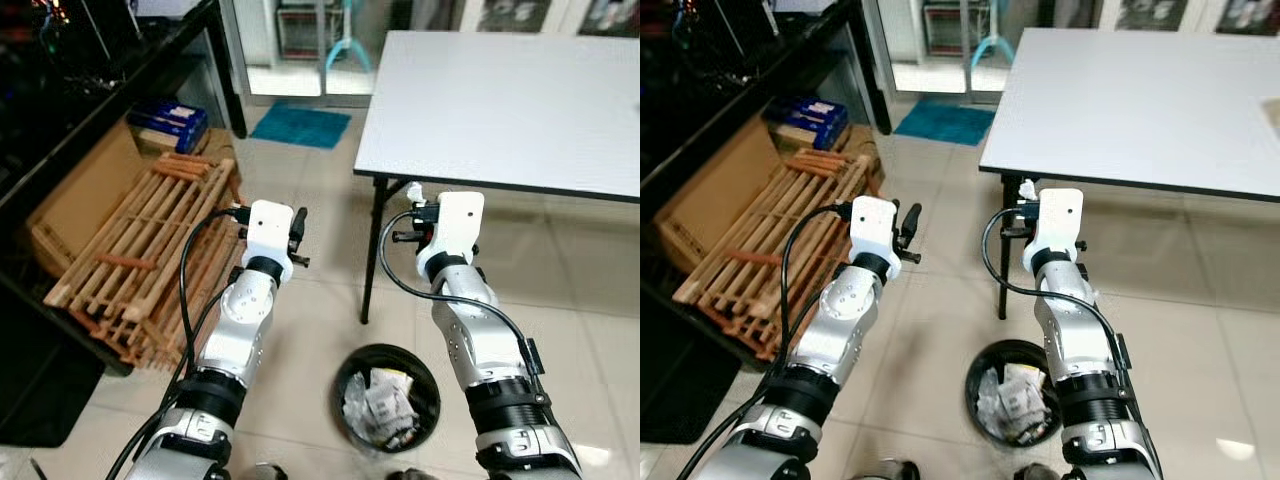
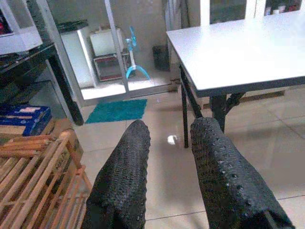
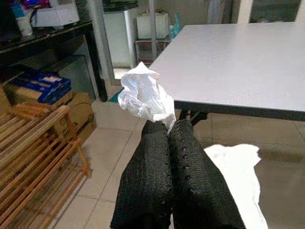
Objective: Picking trash to rubbish bin
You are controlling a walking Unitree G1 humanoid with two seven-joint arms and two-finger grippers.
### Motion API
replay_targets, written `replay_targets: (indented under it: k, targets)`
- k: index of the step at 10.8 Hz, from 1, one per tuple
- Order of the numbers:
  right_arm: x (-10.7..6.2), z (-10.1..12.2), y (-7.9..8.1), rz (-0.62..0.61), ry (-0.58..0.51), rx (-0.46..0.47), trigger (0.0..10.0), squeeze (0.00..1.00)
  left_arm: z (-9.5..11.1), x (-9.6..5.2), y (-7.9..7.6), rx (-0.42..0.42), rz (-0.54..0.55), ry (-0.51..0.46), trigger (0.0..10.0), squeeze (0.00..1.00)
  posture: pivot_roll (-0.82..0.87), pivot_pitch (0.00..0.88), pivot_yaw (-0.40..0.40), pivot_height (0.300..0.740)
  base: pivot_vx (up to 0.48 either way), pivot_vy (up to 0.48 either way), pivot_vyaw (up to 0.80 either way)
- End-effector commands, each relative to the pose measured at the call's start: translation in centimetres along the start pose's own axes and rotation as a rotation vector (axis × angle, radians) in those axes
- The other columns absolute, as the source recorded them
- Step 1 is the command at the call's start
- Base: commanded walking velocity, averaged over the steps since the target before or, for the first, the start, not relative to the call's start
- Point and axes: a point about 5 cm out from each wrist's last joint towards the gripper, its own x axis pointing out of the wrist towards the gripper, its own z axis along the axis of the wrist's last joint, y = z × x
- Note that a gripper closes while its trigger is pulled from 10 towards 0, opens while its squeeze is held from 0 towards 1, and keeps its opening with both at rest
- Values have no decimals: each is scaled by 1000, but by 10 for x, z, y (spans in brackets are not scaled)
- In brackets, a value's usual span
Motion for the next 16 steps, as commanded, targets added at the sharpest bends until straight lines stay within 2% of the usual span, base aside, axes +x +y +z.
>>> replay_targets:
  k: [1,2,3,6,9,12,15,16]
  targets:
    - [0,-5,7,24,31,-13,10000,0,0,-1,8,5,21,-1,10000,0,15,72,80,740,0,0,0]
    - [-2,-27,6,16,161,-33,10000,0,-1,-2,6,3,17,1,10000,0,11,68,76,740,0,0,0]
    - [-7,-49,7,17,276,-11,10000,0,-2,-2,5,-1,11,4,10000,0,10,66,74,740,0,0,0]
    - [-19,-85,15,59,427,-5,10000,0,-4,-4,4,-5,15,8,10000,0,12,71,54,740,0,0,0]
    - [-26,-118,4,67,575,-84,10000,0,-5,-5,5,-10,23,14,10000,0,18,78,40,740,0,0,0]
    - [-42,-141,-5,11,645,-53,10000,0,-3,-4,8,-10,36,8,10000,0,44,74,38,740,0,0,0]
    - [-39,-140,-3,9,616,-39,10000,0,-3,-5,8,-7,37,7,10000,0,44,78,40,740,0,0,0]
    - [-38,-139,-5,2,604,-27,10000,1000,-3,-5,7,-8,36,8,10000,0,44,83,39,740,0,0,0]
